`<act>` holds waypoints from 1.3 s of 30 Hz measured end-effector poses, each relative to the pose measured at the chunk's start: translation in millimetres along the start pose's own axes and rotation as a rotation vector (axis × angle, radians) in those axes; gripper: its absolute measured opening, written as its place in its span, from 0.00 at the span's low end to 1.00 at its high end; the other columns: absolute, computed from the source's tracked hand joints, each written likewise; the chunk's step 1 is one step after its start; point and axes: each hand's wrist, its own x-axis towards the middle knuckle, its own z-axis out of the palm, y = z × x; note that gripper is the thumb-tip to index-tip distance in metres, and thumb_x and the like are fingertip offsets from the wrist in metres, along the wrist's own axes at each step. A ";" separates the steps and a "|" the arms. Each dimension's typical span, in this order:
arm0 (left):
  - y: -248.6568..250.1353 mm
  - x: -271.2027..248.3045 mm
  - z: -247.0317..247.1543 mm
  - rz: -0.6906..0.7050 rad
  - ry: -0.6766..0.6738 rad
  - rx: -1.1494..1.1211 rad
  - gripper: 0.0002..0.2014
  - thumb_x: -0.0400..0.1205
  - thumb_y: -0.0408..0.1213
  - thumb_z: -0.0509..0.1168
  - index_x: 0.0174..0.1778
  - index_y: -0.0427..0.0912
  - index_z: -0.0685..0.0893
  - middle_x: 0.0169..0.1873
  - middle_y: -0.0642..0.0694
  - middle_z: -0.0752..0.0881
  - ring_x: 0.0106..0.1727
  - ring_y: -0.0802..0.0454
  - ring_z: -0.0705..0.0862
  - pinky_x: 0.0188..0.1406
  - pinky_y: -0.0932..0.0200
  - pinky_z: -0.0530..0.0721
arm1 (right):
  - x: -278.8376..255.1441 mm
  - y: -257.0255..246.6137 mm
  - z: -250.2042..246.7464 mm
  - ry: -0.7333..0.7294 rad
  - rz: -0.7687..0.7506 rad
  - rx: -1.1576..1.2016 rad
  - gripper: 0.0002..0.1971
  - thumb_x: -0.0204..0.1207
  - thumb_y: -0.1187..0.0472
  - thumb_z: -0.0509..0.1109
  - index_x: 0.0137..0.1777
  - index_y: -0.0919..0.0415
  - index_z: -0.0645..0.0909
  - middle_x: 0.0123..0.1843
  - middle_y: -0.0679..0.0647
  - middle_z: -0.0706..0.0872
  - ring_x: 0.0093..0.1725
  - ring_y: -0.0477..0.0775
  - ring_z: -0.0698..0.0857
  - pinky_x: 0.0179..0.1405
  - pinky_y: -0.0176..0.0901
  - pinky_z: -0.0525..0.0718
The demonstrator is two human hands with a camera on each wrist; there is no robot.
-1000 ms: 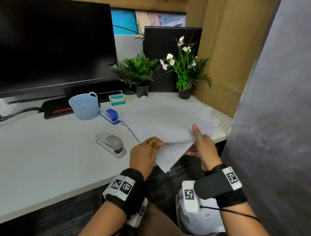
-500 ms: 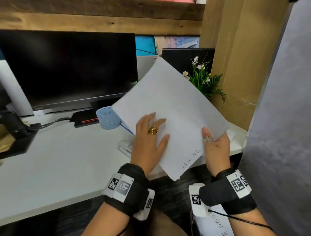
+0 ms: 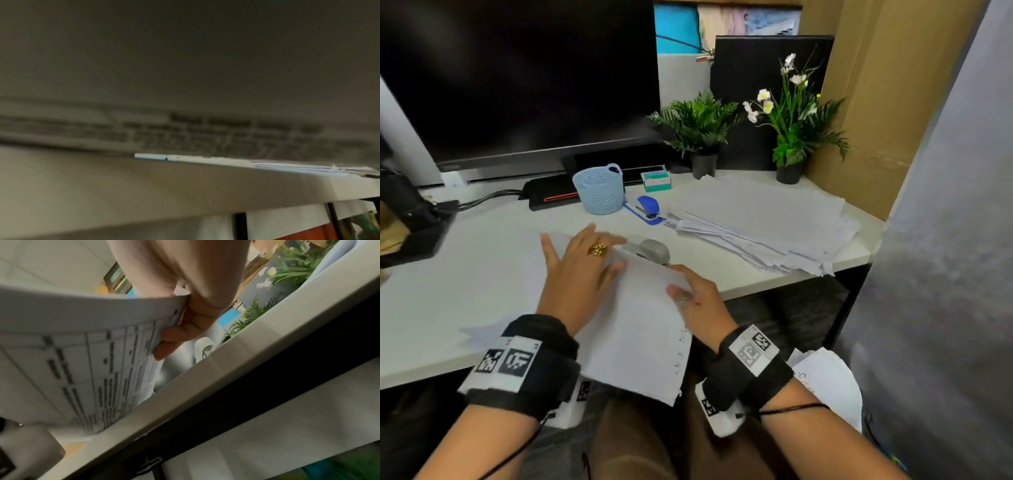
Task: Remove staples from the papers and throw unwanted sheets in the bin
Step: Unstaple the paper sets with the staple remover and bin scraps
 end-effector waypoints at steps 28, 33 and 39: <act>-17.7 1.9 -14.8 0.070 -0.031 0.497 0.14 0.79 0.28 0.63 0.56 0.49 0.82 0.41 0.49 0.84 0.44 0.46 0.81 0.45 0.51 0.58 | 111.7 -65.0 -6.8 -0.278 0.351 -0.204 0.07 0.80 0.63 0.65 0.56 0.61 0.73 0.43 0.55 0.78 0.40 0.50 0.79 0.36 0.39 0.78; -11.5 9.2 -18.4 0.044 -0.006 0.508 0.15 0.84 0.50 0.55 0.46 0.49 0.86 0.32 0.50 0.84 0.37 0.46 0.81 0.44 0.50 0.58 | 112.3 -75.8 -23.8 -0.173 0.315 0.309 0.15 0.84 0.49 0.58 0.64 0.57 0.71 0.50 0.54 0.82 0.44 0.49 0.82 0.41 0.43 0.84; 6.0 12.0 -19.3 0.033 -0.058 0.505 0.19 0.87 0.53 0.47 0.58 0.52 0.82 0.47 0.52 0.85 0.51 0.50 0.79 0.55 0.48 0.60 | 96.2 -88.1 -25.9 -0.214 0.223 0.564 0.15 0.82 0.66 0.60 0.67 0.65 0.71 0.64 0.63 0.78 0.63 0.59 0.78 0.55 0.49 0.85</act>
